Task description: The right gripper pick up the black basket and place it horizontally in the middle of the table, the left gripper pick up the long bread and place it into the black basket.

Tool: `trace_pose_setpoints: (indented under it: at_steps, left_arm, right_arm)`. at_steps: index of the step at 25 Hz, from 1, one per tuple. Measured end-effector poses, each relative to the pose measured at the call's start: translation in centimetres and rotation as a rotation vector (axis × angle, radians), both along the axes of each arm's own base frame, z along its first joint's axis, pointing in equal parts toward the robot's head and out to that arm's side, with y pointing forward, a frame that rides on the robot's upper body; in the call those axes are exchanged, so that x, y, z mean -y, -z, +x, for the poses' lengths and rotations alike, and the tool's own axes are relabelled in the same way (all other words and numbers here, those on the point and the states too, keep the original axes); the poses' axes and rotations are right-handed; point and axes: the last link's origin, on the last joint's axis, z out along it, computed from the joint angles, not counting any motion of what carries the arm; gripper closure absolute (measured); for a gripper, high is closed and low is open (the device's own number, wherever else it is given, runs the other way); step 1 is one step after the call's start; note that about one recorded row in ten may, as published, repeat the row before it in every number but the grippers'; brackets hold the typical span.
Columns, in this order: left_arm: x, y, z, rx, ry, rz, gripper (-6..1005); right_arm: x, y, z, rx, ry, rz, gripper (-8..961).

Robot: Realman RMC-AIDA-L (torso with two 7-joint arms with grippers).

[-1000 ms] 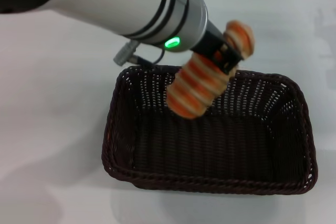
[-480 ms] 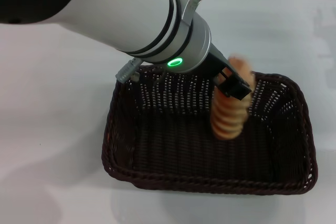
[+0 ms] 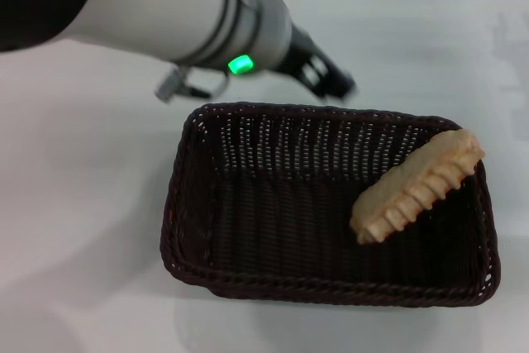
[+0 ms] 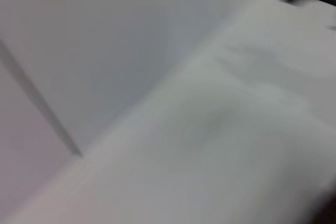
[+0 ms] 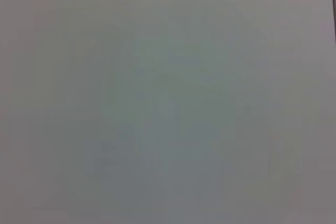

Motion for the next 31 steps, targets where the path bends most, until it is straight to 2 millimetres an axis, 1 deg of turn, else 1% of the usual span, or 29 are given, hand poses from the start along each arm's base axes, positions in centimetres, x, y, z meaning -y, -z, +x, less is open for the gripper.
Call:
trace_pose_setpoints:
  at_steps: [2,3,4,6,8,9,11,12,14,17,19,20,21,22,23,25,27,28,29,30,31]
  left_arm:
    - [-1.4,-0.9,-0.9,0.037,0.016,0.097,304]
    - [-2.9,-1.8,-2.2,0.101,0.029,0.181,304]
    - [-2.9,-1.8,-2.2,0.101,0.029,0.181,304]
    - [-4.6,-3.0,-4.0,0.191,0.040,0.288,304]
    - [-5.8,-3.9,-6.2,0.276,0.056,0.397,305]
    - [-6.0,-4.2,-7.1,0.304,0.064,0.437,305]
    - [-6.5,-4.9,-9.5,0.384,0.101,0.552,305]
    - [-6.6,-5.3,-10.2,0.418,0.119,0.597,305]
    - [-6.4,-6.3,-12.8,0.513,0.129,0.710,307]
    - [-5.8,-6.9,-16.0,0.624,0.131,0.818,311]
    - [-5.0,-7.0,-18.4,0.690,0.140,0.882,311]
    - [-4.3,-6.9,-20.0,0.723,0.144,0.914,311]
    - [-3.8,-7.0,-21.0,0.764,0.162,0.945,311]
    - [-3.3,-7.1,-21.7,0.789,0.175,0.963,311]
    - [-3.3,-7.1,-21.7,0.789,0.175,0.963,311]
    - [-1.9,-7.4,-24.4,0.861,0.202,1.016,311]
    - [-1.3,-7.6,-26.1,0.886,0.186,1.040,311]
    - [-1.3,-7.6,-26.1,0.886,0.186,1.040,311]
    - [-1.3,-7.6,-26.1,0.886,0.186,1.040,311]
    - [-0.6,-8.0,-28.0,0.878,0.167,1.086,311]
    - [-0.2,-8.2,-28.8,0.869,0.158,1.109,311]
  right_arm:
    - [0.1,0.0,0.1,0.000,0.001,0.001,583]
    - [0.1,0.0,0.1,-0.001,0.002,0.001,583]
    - [0.1,0.0,0.1,-0.001,0.002,0.001,583]
    - [0.1,0.0,0.1,-0.001,0.002,0.001,583]
    - [0.0,-0.1,0.1,0.001,0.000,0.002,583]
    - [0.0,-0.1,0.1,0.001,0.000,0.002,583]
    - [0.0,-0.1,0.1,0.002,0.000,0.002,583]
    - [0.0,-0.1,0.1,0.004,-0.001,0.004,583]
    - [0.0,-0.2,0.1,0.018,0.000,0.010,583]
    - [0.1,-0.4,0.2,0.043,0.017,0.034,583]
    - [0.2,-0.7,0.6,0.038,0.036,0.057,583]
    - [0.4,-0.8,0.8,0.031,0.043,0.066,583]
    - [0.6,-1.0,1.1,0.022,0.052,0.077,583]
    - [0.7,-1.2,1.3,0.014,0.060,0.083,583]
    - [1.1,-1.7,2.0,-0.003,0.079,0.104,583]
    - [1.3,-2.0,2.3,-0.013,0.091,0.120,583]
    - [1.8,-2.6,3.1,-0.030,0.114,0.155,583]
    - [2.2,-3.1,3.6,-0.042,0.127,0.184,583]
    - [2.2,-3.1,3.6,-0.042,0.127,0.184,583]
    - [2.4,-3.4,3.8,-0.048,0.132,0.198,583]
    - [2.6,-3.6,4.0,-0.055,0.135,0.209,583]
